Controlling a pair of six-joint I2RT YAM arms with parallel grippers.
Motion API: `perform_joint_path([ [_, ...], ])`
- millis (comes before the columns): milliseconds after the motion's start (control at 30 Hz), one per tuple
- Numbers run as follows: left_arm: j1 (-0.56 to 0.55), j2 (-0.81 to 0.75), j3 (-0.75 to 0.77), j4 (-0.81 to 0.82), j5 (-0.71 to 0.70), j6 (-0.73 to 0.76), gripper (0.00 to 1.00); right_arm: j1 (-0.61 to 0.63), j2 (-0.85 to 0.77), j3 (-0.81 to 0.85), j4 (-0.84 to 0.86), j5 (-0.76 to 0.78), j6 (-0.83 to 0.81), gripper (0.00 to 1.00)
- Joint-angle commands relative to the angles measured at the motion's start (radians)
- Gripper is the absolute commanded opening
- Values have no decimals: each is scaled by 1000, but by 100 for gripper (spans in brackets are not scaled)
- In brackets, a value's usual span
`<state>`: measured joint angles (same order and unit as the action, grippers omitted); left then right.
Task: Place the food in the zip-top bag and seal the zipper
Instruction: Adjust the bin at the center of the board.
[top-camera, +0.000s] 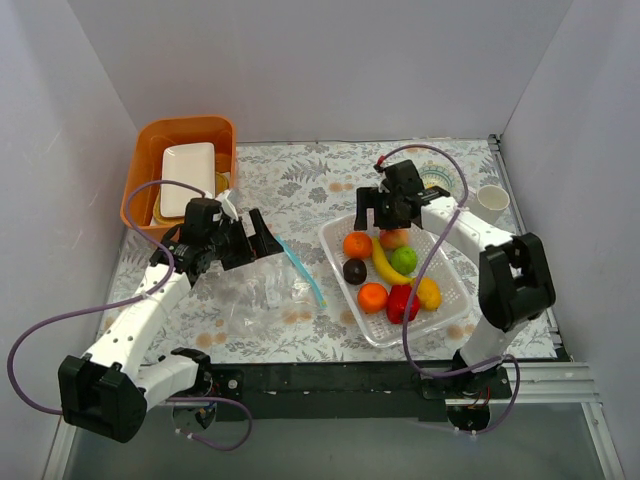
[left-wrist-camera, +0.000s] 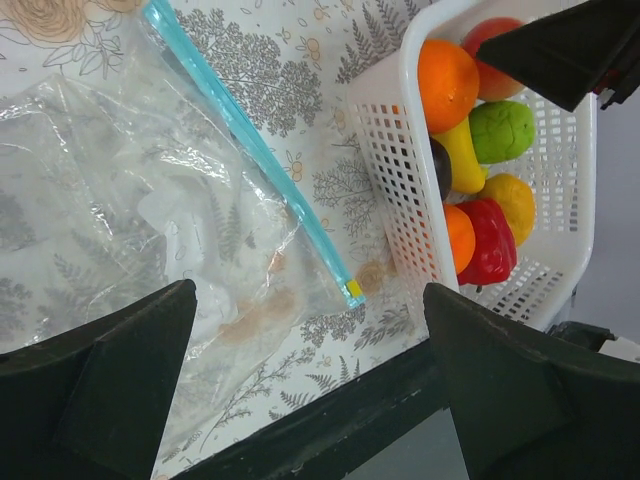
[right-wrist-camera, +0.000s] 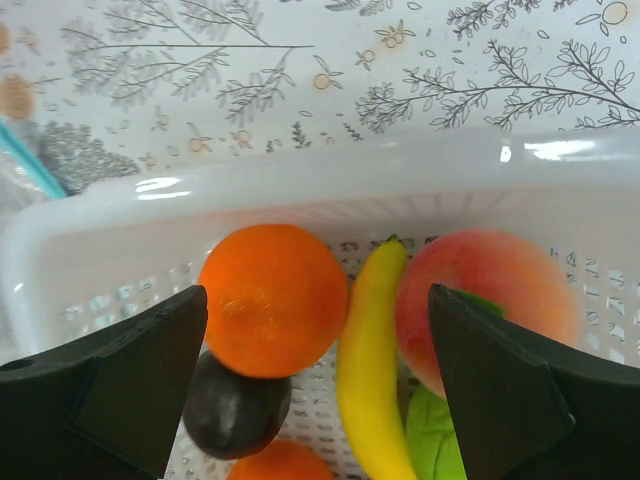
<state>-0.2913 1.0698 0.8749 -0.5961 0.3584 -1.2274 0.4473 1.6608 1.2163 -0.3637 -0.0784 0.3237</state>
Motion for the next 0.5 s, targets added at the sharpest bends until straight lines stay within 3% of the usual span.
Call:
perform_joint_path([
  [0,-5,8,29,2,-78,-38,98,-2,91,124,-31,43,-61,98],
  [67,-3,25,30,-13,-70,-60,98,1,112,147,21,49,-66,98],
  [100,-3,41,23,-10,9,-47,98,-1,141,169,20,60,-67,98],
  [267,-5,-5,-62,140,152,-99,98,-1,223,298,-31,184,-34,98],
  [400,-51,70,-8,73,99,-47,98,-2,241,316,-34,239,0,98],
  [467,-78,114,27,27,15,-31,98,-4,235,308,-24,192,-12,98],
])
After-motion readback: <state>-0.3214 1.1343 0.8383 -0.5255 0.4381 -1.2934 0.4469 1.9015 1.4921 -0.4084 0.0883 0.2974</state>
